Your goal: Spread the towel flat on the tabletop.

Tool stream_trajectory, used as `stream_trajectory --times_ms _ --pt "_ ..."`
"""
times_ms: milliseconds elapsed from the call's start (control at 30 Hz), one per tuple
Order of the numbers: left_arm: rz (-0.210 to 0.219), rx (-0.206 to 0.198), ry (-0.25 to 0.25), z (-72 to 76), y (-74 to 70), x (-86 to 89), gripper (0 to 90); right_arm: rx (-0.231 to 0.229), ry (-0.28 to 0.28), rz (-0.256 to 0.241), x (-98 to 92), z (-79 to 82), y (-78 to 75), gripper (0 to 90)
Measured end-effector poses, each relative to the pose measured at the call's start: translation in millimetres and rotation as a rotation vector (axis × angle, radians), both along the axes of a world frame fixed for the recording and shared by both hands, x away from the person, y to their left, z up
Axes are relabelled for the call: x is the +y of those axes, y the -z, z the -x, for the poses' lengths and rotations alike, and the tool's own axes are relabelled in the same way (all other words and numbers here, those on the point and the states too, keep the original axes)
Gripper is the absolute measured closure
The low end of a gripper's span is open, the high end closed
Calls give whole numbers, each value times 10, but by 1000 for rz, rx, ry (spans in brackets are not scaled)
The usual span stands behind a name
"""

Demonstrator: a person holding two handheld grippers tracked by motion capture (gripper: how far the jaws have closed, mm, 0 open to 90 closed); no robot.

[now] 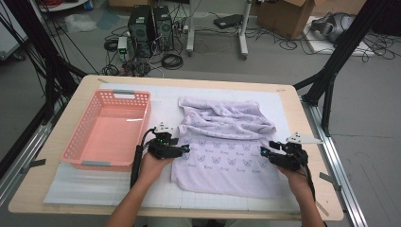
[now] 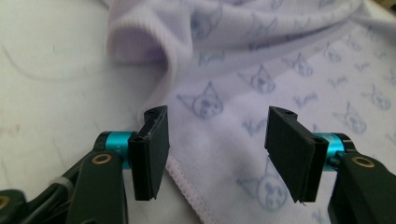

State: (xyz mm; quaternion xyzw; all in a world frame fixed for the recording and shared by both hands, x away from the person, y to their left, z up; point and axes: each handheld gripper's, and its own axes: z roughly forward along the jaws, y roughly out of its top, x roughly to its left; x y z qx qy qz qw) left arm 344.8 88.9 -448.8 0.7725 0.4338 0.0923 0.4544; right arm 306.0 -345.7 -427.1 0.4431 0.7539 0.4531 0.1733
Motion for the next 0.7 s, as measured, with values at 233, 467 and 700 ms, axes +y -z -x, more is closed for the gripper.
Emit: stream_trajectory --times_ms 233,467,700 --pt "-35 -38 14 47 25 -61 382 40 28 87 0 124 153 459" --pt "-185 -120 -3 126 12 -229 794 53 -6 181 185 69 223 734" --pt "-96 -56 -87 31 17 -152 873 43 18 170 198 -42 230 879"
